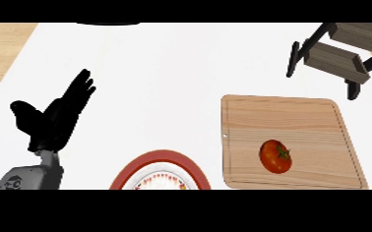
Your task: Pick the pear from the cutting board and place it in the tiered basket
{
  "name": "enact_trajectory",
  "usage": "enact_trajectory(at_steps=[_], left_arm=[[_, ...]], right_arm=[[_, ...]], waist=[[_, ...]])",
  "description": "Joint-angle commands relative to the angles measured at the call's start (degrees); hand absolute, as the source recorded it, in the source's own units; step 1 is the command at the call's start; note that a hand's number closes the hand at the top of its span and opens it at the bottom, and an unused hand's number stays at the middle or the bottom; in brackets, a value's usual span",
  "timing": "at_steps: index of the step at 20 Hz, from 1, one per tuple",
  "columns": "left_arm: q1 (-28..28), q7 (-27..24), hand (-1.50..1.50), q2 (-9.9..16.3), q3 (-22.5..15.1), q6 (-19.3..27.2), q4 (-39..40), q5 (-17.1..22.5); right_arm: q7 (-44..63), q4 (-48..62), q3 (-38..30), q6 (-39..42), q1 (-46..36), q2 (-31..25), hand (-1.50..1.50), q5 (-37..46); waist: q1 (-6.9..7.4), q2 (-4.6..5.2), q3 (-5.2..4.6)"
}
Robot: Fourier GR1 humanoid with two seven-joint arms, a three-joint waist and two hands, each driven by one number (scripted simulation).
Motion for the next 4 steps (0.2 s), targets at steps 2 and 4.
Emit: enact_trajectory(at_steps=[2, 4], left_arm=[[0.9, 0.0, 0.0, 0.5, 0.0, -0.9, -0.7, 0.3], [1.4, -1.3, 0.0, 0.5, 0.6, -1.0, -0.2, 0.4]], right_arm=[[-1.5, 1.2, -1.5, 3.7, 3.5, -4.8, -1.5, -0.9], [-4.1, 2.4, -2.5, 6.8, 6.4, -5.8, -1.5, -1.8]], waist=[[0.43, 0.09, 0.13], [-0.29, -0.04, 0.18]])
